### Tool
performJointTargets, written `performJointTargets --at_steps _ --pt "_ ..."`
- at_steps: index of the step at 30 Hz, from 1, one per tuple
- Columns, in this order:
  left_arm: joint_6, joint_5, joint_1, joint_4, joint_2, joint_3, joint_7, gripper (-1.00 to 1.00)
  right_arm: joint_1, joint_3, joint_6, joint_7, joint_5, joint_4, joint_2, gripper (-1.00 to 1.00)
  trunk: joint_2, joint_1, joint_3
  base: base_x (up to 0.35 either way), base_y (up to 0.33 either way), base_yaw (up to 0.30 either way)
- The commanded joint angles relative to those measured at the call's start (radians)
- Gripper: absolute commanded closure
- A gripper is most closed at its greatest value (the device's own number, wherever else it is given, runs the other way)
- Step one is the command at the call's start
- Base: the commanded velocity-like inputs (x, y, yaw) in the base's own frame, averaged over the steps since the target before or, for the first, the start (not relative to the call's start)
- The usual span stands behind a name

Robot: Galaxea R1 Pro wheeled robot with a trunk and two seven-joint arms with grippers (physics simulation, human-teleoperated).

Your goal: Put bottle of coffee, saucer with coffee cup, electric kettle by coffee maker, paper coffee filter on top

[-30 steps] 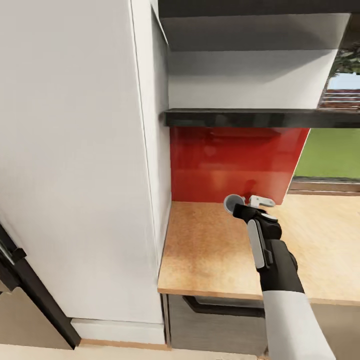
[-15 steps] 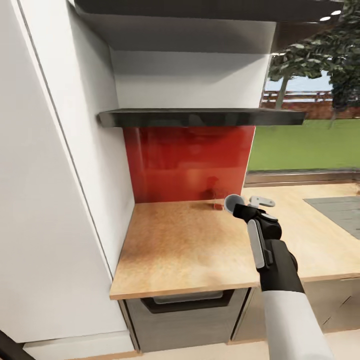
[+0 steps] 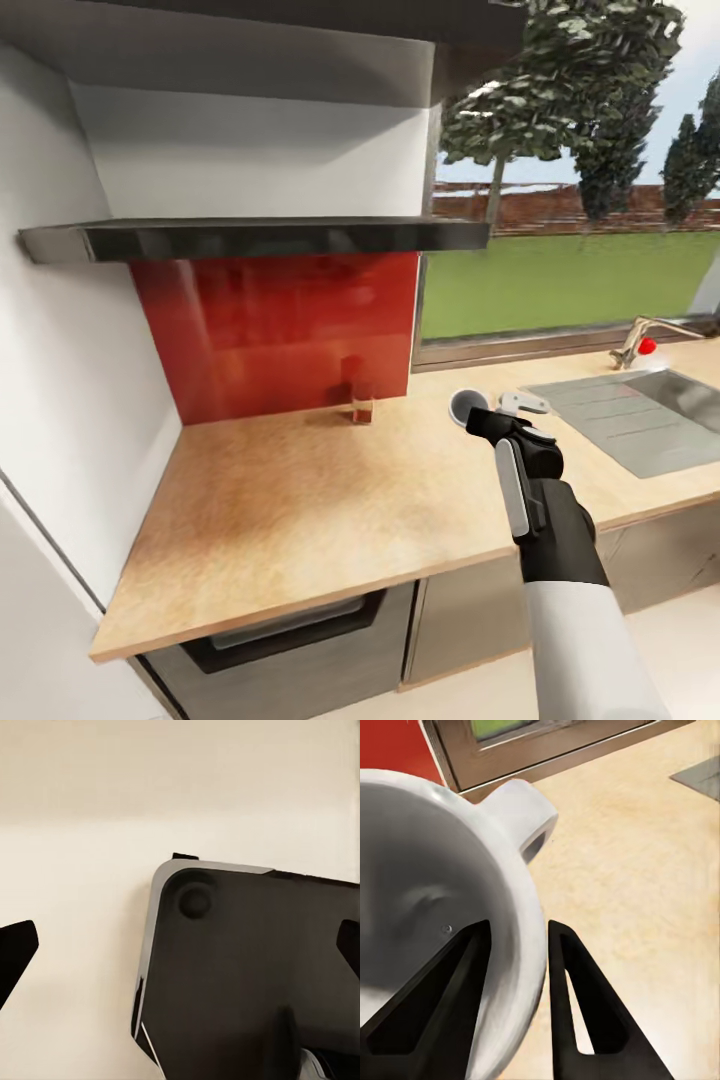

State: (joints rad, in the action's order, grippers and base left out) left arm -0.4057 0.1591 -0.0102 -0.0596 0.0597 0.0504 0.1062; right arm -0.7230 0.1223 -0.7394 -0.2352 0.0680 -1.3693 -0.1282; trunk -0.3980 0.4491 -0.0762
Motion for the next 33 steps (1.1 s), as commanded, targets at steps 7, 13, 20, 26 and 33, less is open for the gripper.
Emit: performJointTargets --at_steps 7,13,20,26,33 --pt "0.001 0.01 -0.001 -0.002 0.0 0.005 0.01 -1.0 -0.001 0.0 -0.003 -0.007 0.007 -0.001 -0.001 1.0 -0.002 0.001 -0.002 0.16 -0.265 -0.3" --pt "0.001 0.01 -0.001 -0.002 0.0 0.005 0.01 -1.0 -0.001 0.0 -0.003 -0.007 0.007 -0.001 -0.001 1.0 -0.002 0.001 -0.002 0.16 -0.265 -0.3" --pt "0.001 0.01 -0.001 -0.001 0.0 0.005 0.009 -1.0 -0.001 0.0 -0.003 -0.007 0.007 -0.001 -0.001 1.0 -0.002 0.001 -0.002 0.16 -0.265 -0.3" --pt "0.001 0.01 -0.001 -0.001 0.0 0.006 0.009 -1.0 -0.001 0.0 -0.003 -0.007 0.007 -0.001 -0.001 1.0 -0.002 0.001 -0.002 0.155 -0.266 -0.3" --pt "0.001 0.01 -0.001 -0.001 -0.001 0.005 0.009 -1.0 -0.001 0.002 -0.003 -0.006 0.005 0.002 0.004 1.0 -0.002 0.001 -0.002 0.104 -0.278 -0.187"
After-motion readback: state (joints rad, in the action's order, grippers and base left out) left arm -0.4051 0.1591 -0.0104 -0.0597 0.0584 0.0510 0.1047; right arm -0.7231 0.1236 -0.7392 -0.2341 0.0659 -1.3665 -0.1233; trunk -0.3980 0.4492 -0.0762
